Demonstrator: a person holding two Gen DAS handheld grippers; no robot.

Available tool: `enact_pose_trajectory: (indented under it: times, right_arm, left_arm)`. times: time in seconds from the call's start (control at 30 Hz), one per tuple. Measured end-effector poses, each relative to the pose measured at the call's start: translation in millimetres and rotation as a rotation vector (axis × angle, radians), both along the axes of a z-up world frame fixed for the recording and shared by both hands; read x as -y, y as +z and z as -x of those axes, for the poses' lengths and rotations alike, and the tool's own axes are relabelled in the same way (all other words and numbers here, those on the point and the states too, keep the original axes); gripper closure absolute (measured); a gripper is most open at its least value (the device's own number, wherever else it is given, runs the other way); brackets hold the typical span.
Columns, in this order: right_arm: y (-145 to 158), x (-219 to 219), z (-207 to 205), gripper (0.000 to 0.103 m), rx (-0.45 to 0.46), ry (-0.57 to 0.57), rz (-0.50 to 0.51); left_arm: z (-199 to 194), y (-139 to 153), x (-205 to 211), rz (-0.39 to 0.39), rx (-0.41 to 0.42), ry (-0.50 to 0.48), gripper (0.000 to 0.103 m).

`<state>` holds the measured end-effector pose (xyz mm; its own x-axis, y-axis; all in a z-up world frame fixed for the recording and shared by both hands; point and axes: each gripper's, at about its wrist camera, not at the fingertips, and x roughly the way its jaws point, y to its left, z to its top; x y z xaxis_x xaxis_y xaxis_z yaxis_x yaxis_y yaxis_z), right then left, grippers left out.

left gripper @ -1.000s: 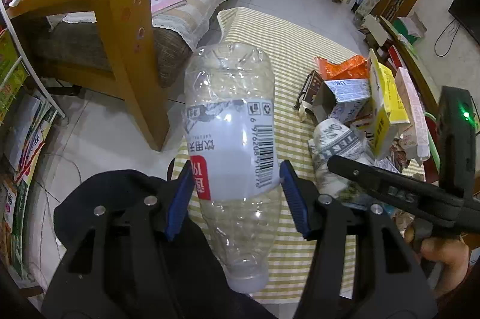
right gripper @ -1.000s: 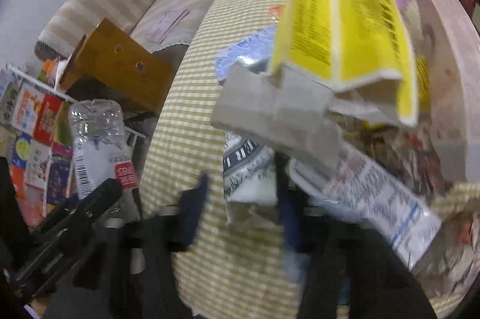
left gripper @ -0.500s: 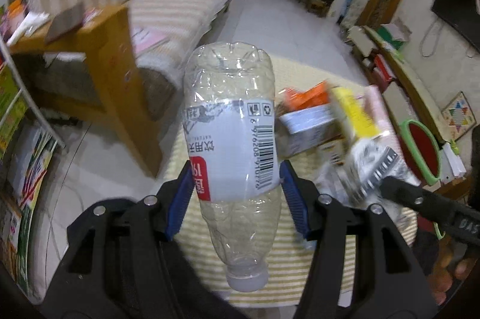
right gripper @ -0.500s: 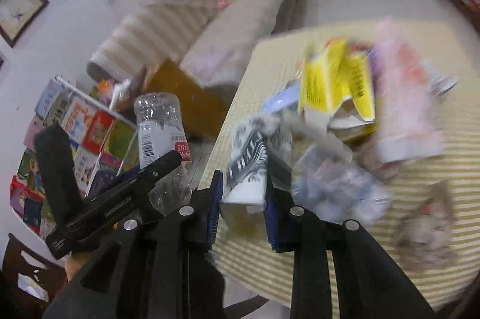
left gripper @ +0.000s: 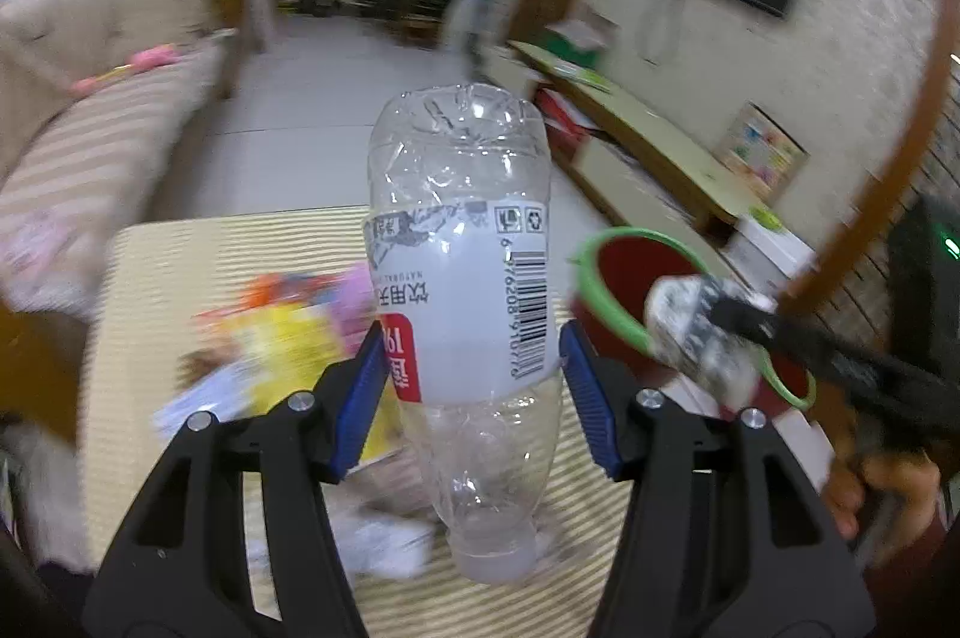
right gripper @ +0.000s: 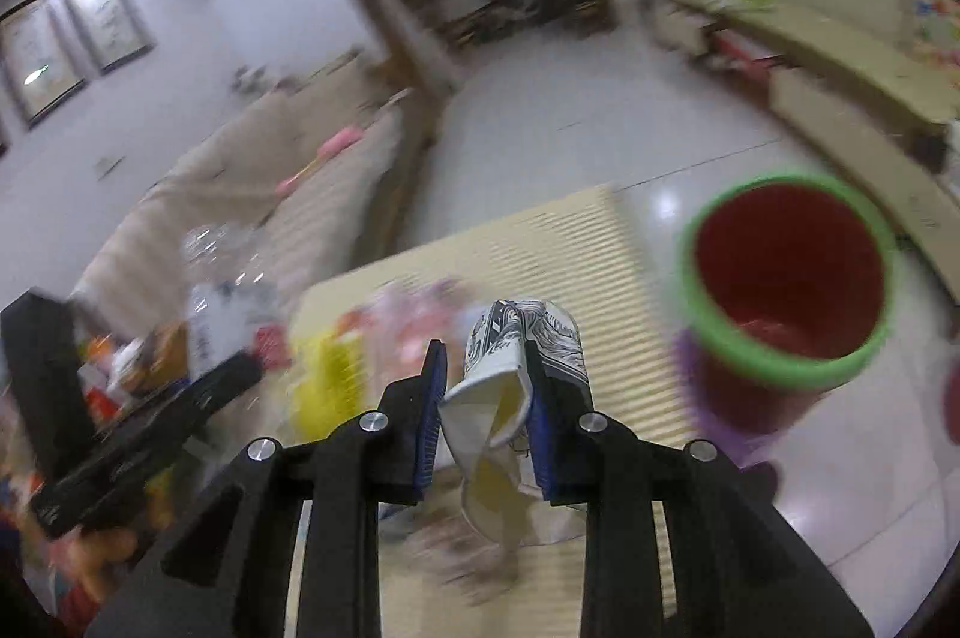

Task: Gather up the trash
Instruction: 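Carry the bottle and cup over the red bin and release both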

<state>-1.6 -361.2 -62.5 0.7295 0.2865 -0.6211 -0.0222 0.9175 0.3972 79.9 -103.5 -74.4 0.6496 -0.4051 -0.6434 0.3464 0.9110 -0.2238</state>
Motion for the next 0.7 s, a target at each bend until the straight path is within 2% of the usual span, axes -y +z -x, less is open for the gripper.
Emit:
enact_pose_trajectory:
  times: [0.1, 0.17, 0.33, 0.37, 0.4, 0.43, 0.47, 0.57, 0.67, 0.7]
  right_arm:
    - [-16.0, 51.0, -19.1, 0.079, -0.012, -0.107, 0.005]
    - [-30.0, 76.3, -30.4, 0.079, -0.030, -0.159, -0.027]
    - [-55.8, 127.4, -56.8, 0.076, -0.089, -0.225, -0.085]
    - [-60.8, 136.4, -60.2, 0.069, -0.107, -0.252, -0.081]
    - [-60.6, 147.3, -57.6, 0.045, -0.114, -0.280, -0.079]
    - [-58.9, 154.6, -54.3, 0.035, -0.114, -0.319, -0.073]
    - [-57.5, 160.4, -47.6, 0.029, -0.103, -0.357, -0.064]
    - [-53.3, 173.6, -22.1, 0.029, -0.092, -0.448, -0.034]
    - [-53.1, 178.4, -1.0, 0.029, -0.093, -0.493, -0.027]
    - [-53.0, 180.7, 1.5, 0.029, -0.094, -0.502, -0.021]
  left_arm:
    - [-22.1, -10.1, 48.2, 0.007, -0.030, -0.097, 0.048]
    - [-37.0, -17.3, 74.1, -0.001, -0.046, -0.142, 0.048]
    - [-65.9, -29.0, 139.5, -0.026, -0.069, -0.243, 0.048]
    - [-70.3, -31.0, 151.4, -0.025, -0.077, -0.255, 0.048]
    - [-76.5, -33.4, 164.1, -0.026, -0.089, -0.271, 0.048]
    - [-82.8, -35.9, 175.4, -0.027, -0.098, -0.288, 0.048]
    - [-84.1, -36.9, 180.1, -0.029, -0.098, -0.296, 0.048]
    - [-91.2, -39.8, 205.9, -0.055, -0.083, -0.330, 0.048]
    - [-96.9, -45.0, 222.4, -0.071, -0.095, -0.366, 0.047]
    - [-97.8, -46.8, 228.6, -0.077, -0.099, -0.373, 0.041]
